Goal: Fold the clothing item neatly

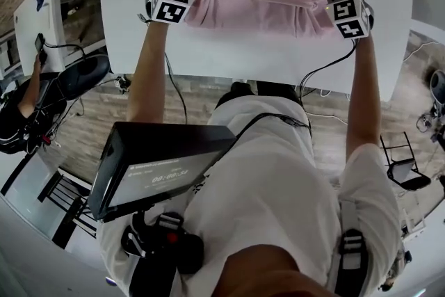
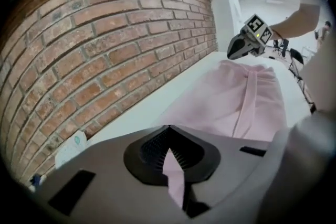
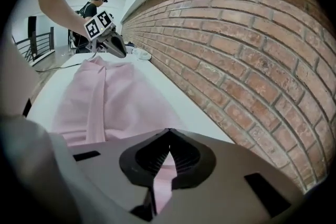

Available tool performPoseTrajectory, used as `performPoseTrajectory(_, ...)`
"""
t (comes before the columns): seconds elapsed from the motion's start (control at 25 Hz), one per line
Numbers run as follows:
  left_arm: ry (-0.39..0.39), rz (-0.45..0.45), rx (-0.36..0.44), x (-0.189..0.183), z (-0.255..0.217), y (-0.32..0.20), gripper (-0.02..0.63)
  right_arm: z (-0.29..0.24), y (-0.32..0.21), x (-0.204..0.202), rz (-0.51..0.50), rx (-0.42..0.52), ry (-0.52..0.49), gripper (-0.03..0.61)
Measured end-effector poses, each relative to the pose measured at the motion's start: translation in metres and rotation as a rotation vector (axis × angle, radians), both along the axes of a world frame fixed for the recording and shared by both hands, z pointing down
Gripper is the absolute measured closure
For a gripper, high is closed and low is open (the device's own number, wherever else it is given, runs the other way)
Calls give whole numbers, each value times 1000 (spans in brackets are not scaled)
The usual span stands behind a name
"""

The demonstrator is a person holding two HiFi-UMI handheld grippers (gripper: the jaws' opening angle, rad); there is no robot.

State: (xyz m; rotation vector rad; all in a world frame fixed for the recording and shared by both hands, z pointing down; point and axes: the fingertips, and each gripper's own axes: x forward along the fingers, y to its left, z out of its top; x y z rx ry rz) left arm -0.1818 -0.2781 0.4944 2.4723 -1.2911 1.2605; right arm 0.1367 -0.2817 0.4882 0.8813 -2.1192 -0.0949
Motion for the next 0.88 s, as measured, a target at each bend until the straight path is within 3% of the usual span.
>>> performPoseTrajectory(0.2,-129,-182,35,-46,40,-11,612,45,-12,14,93,100,149,574)
performPoseTrajectory(0.28,-174,-199,12,-60,61,-16,612,61,-19,23,85,151,195,574)
performPoseTrajectory(0.36,-210,-178,6,-68,74,-17,612,64,-21,26,92,159,150,575)
performPoseTrajectory(0.48,-166,-192,9,-72,74,-20,612,62,-25,28,137,122,53,574)
performPoseTrajectory(0.68,-51,-236,113,-65,26,5,612,31,-5,29,104,176,49,574)
performPoseTrajectory(0.8,28,-187,155,-33,-8,52,612,6,34,31,104,201,15,574)
performPoseTrajectory(0.88,28,-134,149,-10,-11,87,612,-3,66,27,105,207,-12,574)
